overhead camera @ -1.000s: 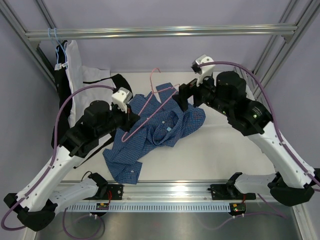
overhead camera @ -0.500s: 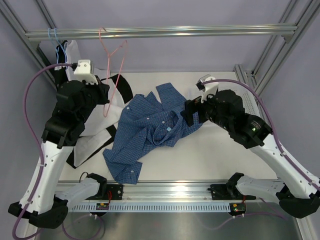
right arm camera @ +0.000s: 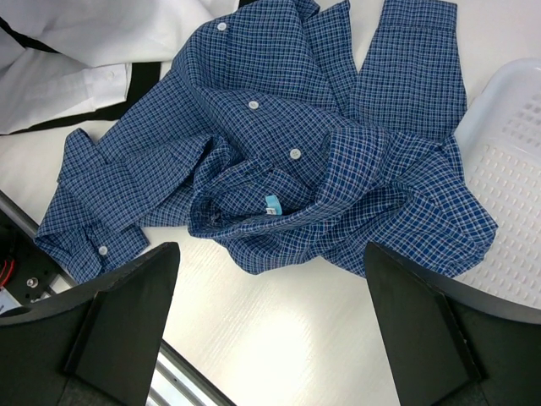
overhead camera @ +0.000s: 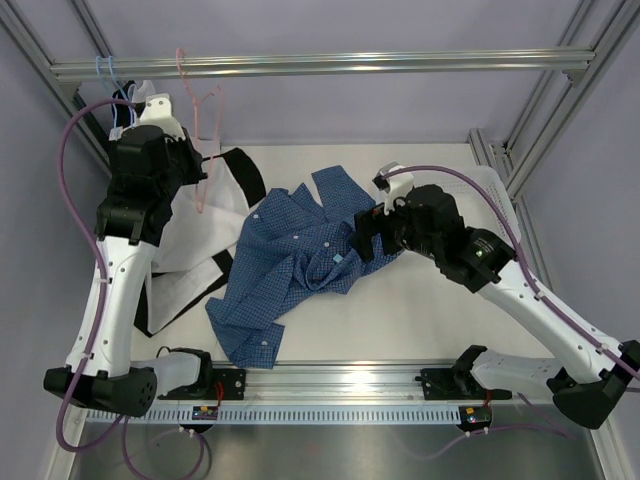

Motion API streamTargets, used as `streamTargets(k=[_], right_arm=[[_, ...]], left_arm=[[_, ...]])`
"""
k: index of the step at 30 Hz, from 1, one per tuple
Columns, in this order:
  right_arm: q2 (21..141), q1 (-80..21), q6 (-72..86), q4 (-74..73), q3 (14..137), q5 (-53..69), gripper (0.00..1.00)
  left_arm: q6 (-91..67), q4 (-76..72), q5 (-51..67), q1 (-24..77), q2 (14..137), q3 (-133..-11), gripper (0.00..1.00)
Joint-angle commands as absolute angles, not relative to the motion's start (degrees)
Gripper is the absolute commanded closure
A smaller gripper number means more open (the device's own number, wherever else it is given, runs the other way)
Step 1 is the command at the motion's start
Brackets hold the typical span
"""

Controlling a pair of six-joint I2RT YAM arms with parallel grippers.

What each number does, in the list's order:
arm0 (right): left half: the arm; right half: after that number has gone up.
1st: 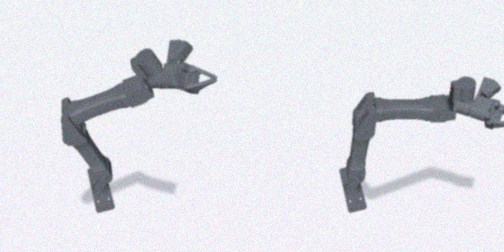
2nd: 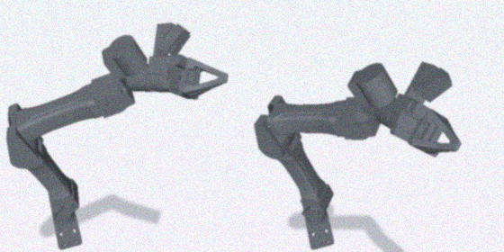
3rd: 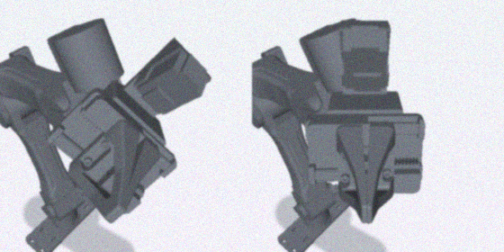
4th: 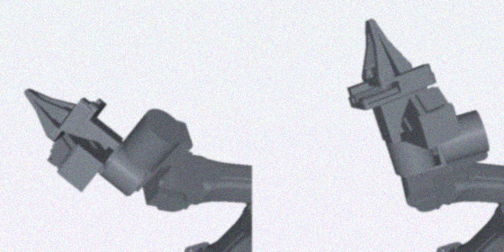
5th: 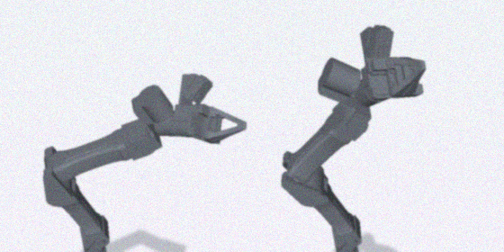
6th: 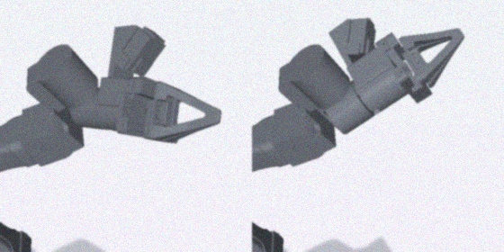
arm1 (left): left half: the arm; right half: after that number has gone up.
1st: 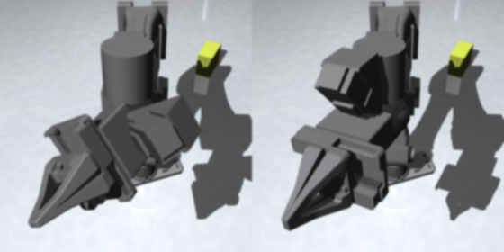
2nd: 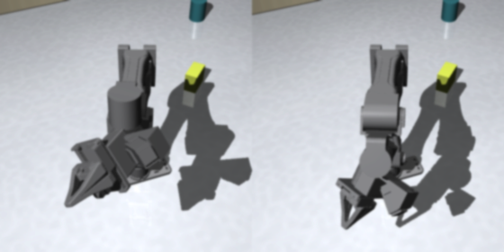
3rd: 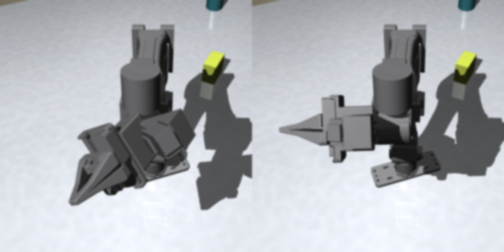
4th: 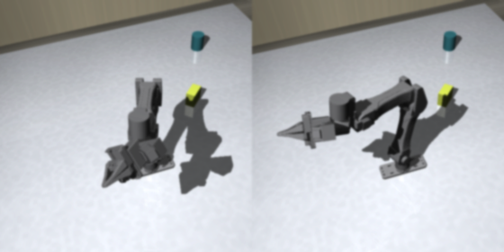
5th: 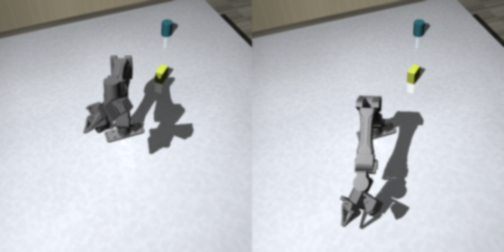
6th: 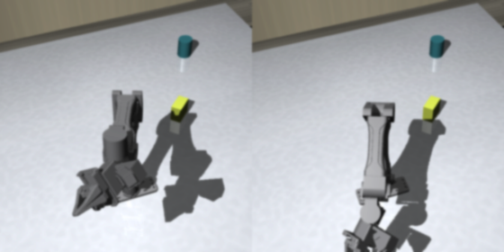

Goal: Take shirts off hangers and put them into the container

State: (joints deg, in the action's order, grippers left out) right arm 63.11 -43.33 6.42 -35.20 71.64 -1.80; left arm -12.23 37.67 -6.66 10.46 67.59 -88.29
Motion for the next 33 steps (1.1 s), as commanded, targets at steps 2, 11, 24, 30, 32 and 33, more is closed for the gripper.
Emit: streamTargets(k=[2, 11, 24, 30, 32, 33], right_arm=[[65.0, -43.4, 7.3, -31.4, 70.1, -0.4, 0.01], [76.5, -45.9, 8.4, -26.5, 68.6, -0.9, 0.00], [104.8, -48.9, 13.5, -23.3, 79.0, -5.2, 0.01], [112.7, -49.0, 16.9, -21.9, 78.7, -4.7, 0.02], [114.2, -49.0, 17.1, -21.8, 78.1, -3.3, 0.18], [114.5, -49.0, 17.1, -21.7, 78.0, -2.6, 0.26]], left_arm=[[-12.4, 34.1, -2.2, 6.9, 69.4, -89.1, 1.00], [-12.1, 36.4, -0.3, 6.1, 70.3, -86.9, 0.65], [-12.6, 46.7, -6.3, 6.1, 56.8, -83.7, 0.01], [-12.8, 48.0, -6.2, 6.1, 48.7, -78.1, 0.01], [-12.6, 48.8, -6.4, 6.1, 47.1, -77.1, 0.01], [-12.4, 49.1, -6.4, 6.1, 46.8, -76.9, 0.01]])
